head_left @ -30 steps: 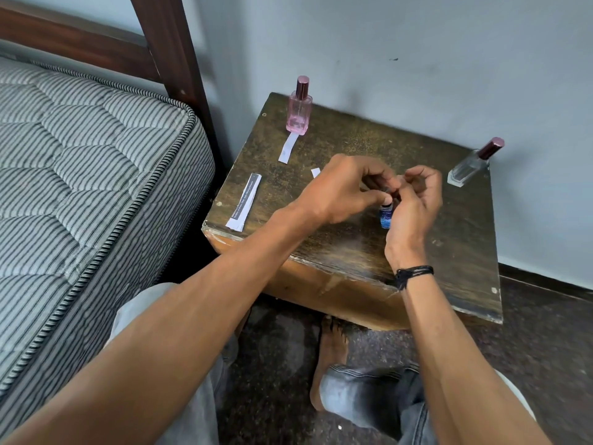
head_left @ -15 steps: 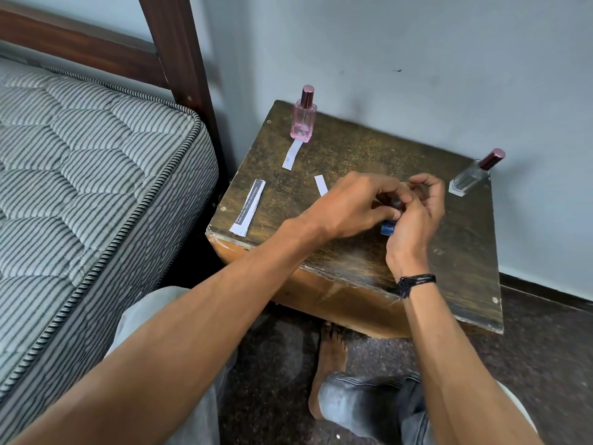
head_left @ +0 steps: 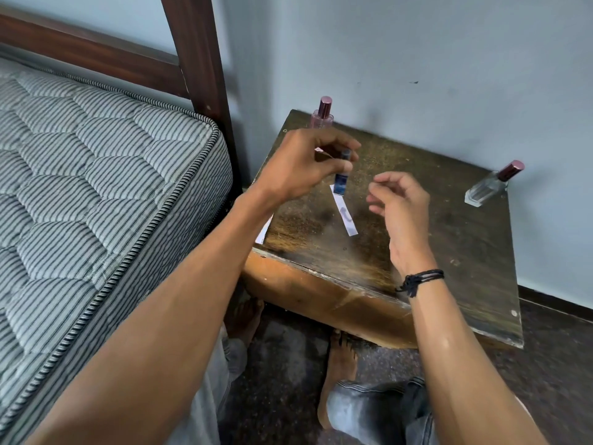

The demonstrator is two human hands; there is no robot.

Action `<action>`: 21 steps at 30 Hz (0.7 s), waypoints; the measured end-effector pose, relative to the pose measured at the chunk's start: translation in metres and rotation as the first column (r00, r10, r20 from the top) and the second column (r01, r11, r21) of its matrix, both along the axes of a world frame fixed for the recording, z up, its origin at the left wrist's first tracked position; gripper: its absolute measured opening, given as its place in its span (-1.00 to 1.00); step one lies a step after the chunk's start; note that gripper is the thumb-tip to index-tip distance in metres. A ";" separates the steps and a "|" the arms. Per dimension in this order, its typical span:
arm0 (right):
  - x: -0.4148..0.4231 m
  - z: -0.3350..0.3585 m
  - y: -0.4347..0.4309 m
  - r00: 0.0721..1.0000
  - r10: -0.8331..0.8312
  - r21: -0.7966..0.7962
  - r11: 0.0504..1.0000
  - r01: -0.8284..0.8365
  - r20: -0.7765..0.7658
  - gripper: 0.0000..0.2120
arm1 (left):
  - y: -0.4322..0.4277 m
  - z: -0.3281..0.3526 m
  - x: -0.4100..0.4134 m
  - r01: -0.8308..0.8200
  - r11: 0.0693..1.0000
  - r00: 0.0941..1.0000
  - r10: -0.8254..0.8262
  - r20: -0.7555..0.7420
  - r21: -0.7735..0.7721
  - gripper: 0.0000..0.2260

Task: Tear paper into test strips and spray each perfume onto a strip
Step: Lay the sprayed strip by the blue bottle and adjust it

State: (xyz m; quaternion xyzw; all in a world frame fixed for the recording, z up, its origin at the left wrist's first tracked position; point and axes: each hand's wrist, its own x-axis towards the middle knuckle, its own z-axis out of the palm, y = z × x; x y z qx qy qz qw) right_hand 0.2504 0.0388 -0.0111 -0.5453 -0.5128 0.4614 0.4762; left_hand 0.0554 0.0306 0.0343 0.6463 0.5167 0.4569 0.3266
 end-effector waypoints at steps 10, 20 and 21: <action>-0.017 0.010 0.012 0.829 0.109 0.075 0.981 -0.179 0.549 -0.89 | -0.004 -0.007 -0.036 0.007 0.999 0.992 -0.013 -0.123 -0.048 -0.79; -0.033 -0.001 0.018 0.613 0.213 -0.007 0.947 -0.321 0.761 -0.79 | -0.004 -0.011 -0.042 0.037 0.997 0.984 -0.049 -0.174 -0.069 -0.76; -0.034 -0.003 0.019 0.599 0.212 -0.005 0.945 -0.328 0.772 -0.80 | -0.005 -0.011 -0.043 0.040 0.997 0.983 -0.052 -0.176 -0.070 -0.75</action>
